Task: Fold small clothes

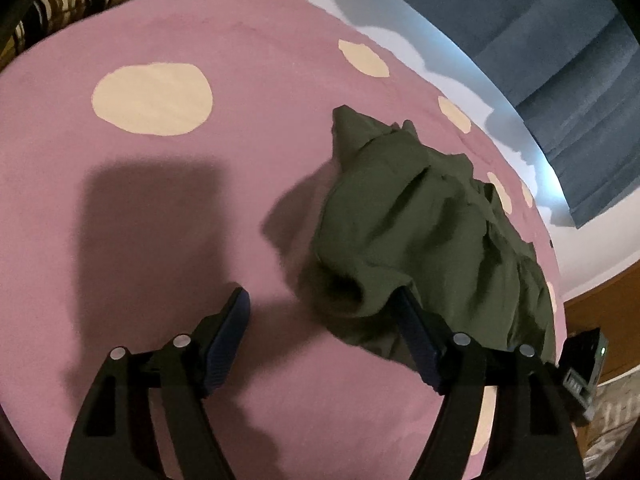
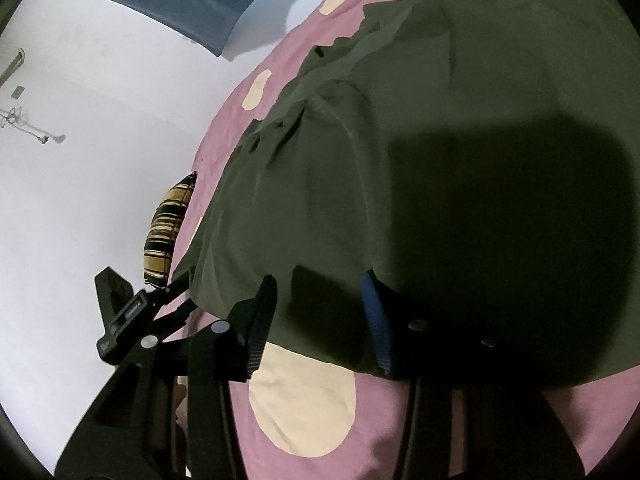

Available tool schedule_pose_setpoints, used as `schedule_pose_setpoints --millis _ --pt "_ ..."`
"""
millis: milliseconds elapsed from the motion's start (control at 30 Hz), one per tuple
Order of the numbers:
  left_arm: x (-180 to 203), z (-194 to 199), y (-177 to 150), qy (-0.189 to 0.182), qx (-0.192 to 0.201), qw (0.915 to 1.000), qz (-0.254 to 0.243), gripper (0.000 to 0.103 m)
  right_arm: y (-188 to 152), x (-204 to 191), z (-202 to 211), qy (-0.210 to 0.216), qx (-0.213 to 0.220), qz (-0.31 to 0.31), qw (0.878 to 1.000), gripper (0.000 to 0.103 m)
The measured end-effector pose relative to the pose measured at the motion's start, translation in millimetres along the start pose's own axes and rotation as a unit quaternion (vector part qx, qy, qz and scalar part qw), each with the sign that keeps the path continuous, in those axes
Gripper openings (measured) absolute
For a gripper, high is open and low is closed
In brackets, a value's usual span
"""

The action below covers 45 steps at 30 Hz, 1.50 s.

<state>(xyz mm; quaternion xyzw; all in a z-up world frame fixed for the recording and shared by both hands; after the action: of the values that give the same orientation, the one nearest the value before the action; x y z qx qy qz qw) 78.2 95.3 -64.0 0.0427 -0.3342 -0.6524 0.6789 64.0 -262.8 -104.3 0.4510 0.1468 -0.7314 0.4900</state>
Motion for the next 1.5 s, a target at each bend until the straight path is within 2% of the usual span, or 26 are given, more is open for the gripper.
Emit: schedule_pose_setpoints --millis 100,200,333,400,433,533,700,733,867,967,1133,1233,1367,1500 --pt "7 -4 3 -0.003 0.001 1.0 0.0 0.074 -2 -1 1 0.002 0.007 0.008 1.0 0.043" --pt "7 -6 4 -0.01 -0.006 0.9994 0.031 0.074 -4 1 2 0.003 0.015 0.013 1.0 0.043" --pt "1 7 -3 -0.06 -0.006 0.9956 0.072 0.074 -7 2 3 0.008 0.016 0.013 1.0 0.043" --pt "-1 15 -9 -0.066 0.004 0.995 0.074 0.075 -7 3 3 0.01 0.016 0.012 1.0 0.043" --pt "0 15 -10 -0.066 0.006 0.9954 0.069 0.078 -7 2 4 0.009 0.017 0.013 1.0 0.043" --pt "4 3 -9 -0.051 -0.003 0.9968 0.061 0.079 -10 1 5 0.007 0.022 0.02 1.0 0.043" --pt "18 -16 4 -0.02 0.005 0.9986 0.048 0.079 -11 0 6 0.007 0.024 0.022 0.999 0.043" --pt "22 -20 6 -0.01 0.003 0.999 0.043 0.069 -10 0 6 0.008 0.024 0.022 0.999 0.043" --pt "34 -22 4 0.058 0.003 0.9983 0.006 0.046 -10 -1 6 0.01 0.026 0.024 0.999 0.044" --pt "27 -20 3 0.055 0.008 0.9984 0.011 0.041 -9 -8 12 -0.003 0.027 0.016 1.0 0.044" --pt "25 -20 2 0.055 0.008 0.9984 0.014 0.041 20 -47 23 -0.003 0.048 0.042 0.998 0.045" --pt "26 -19 1 0.057 0.01 0.9983 0.011 0.041 59 -67 11 -0.005 0.058 0.052 0.997 0.052" --pt "26 -20 1 0.054 0.011 0.9984 0.009 0.041 107 -65 -25 -0.005 0.036 0.016 0.999 0.052" --pt "26 -20 1 0.055 0.011 0.9984 0.005 0.041 133 -50 -64 -0.034 0.015 -0.019 0.999 0.051"
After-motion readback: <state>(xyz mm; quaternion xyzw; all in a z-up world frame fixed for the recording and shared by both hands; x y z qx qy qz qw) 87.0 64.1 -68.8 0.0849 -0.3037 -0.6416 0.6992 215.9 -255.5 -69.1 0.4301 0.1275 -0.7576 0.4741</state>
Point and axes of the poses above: each gripper's, at about its wrist camera, not at the fingertips, and z roughly against the way its jaws point, x to its right, y to its top, the point moved 2 cm from there along -z, roughly the way its jaws point, and after that the axes turned 8 degrees about -z, right-handed, at the moved point
